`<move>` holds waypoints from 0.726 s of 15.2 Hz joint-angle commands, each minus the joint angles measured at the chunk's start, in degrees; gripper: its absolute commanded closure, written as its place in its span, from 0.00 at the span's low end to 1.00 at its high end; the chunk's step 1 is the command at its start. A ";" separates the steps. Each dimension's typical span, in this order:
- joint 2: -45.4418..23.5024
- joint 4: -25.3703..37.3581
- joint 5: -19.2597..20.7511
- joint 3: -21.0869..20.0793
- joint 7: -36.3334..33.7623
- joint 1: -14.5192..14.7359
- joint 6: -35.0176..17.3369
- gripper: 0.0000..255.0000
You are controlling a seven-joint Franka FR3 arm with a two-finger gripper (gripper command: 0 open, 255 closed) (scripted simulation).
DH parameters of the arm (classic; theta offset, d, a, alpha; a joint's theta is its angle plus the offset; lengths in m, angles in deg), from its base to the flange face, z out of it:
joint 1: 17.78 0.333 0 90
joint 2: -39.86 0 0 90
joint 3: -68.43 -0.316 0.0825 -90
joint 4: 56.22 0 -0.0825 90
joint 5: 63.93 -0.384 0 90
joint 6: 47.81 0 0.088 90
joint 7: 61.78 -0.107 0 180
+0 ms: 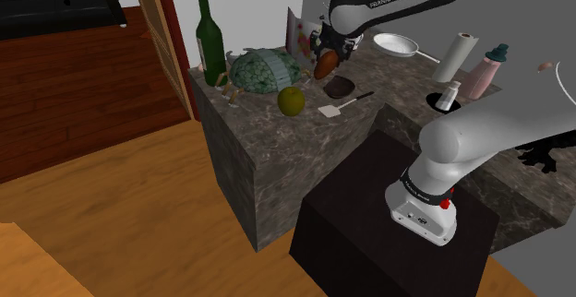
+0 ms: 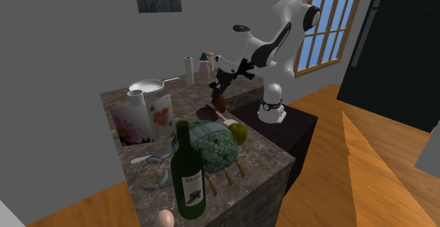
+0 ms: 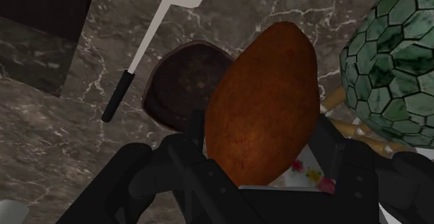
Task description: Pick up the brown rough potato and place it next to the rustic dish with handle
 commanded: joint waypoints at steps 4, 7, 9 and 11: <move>1.25 2.48 -0.69 0.67 1.32 0.26 3.58 1.00; 3.36 0.00 -0.49 4.39 5.93 -0.82 2.43 1.00; 4.43 -1.32 -0.14 6.88 8.97 -1.67 1.69 1.00; 5.23 -2.37 0.31 9.35 12.00 -2.65 0.95 1.00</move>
